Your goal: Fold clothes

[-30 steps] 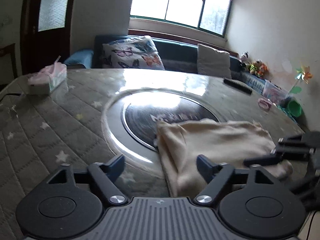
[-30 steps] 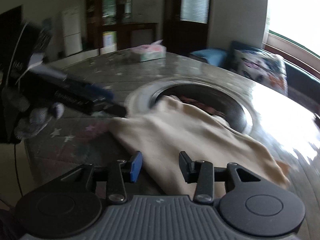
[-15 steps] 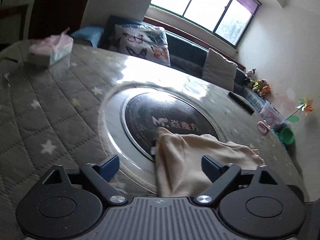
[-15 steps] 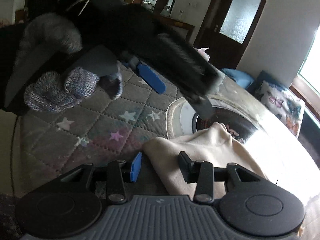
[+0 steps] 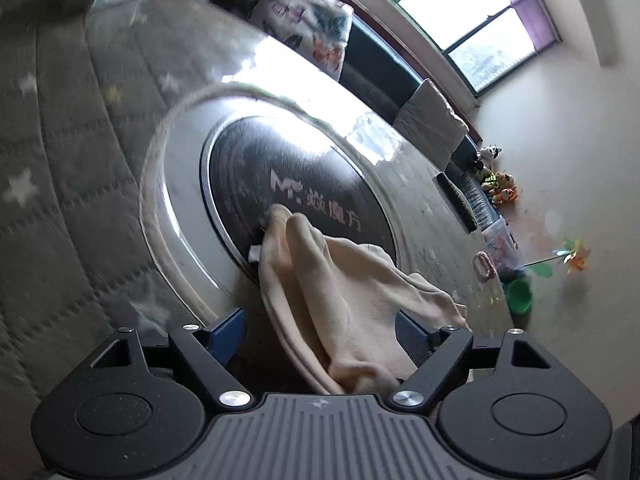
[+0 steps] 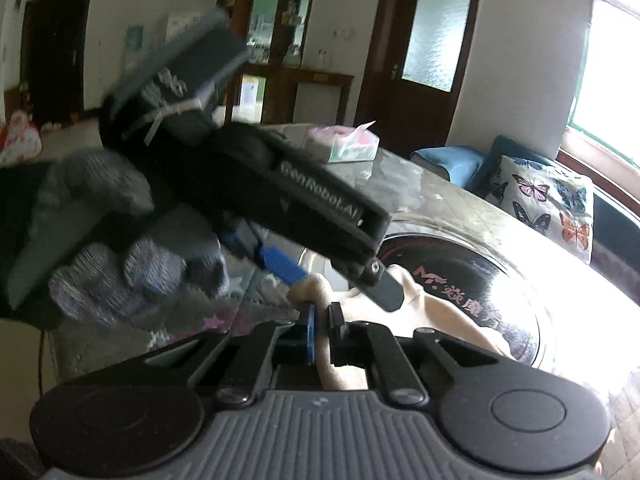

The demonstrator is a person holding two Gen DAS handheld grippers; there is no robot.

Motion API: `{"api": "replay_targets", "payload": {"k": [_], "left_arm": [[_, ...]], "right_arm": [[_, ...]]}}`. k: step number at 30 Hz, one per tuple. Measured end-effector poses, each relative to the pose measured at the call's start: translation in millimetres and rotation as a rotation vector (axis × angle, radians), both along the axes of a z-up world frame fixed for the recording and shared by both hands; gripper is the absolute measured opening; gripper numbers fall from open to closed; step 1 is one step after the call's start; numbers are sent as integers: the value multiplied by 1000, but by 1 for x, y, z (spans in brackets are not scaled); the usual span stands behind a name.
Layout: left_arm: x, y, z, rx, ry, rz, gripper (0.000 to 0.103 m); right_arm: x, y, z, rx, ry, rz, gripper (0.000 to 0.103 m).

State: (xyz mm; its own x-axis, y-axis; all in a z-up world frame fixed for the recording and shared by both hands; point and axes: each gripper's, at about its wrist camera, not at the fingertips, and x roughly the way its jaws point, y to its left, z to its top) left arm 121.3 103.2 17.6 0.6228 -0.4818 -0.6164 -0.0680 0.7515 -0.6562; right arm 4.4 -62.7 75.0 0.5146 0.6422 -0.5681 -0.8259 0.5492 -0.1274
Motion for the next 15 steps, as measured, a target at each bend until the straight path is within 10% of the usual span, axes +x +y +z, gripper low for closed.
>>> {"api": "replay_targets", "payload": {"k": [4,6,15], "left_arm": [[5,-4,-5,-39,20,-2,56],[7,-7,-9,-50,33,-5,26],[3,-7,-14,-10,30,5,17]], "right_arm": [[-5,-13,5,25,12,3,5],[-9,-17,6,30,25,17,5],[-13,-44,7,52,60,-7,11]]}}
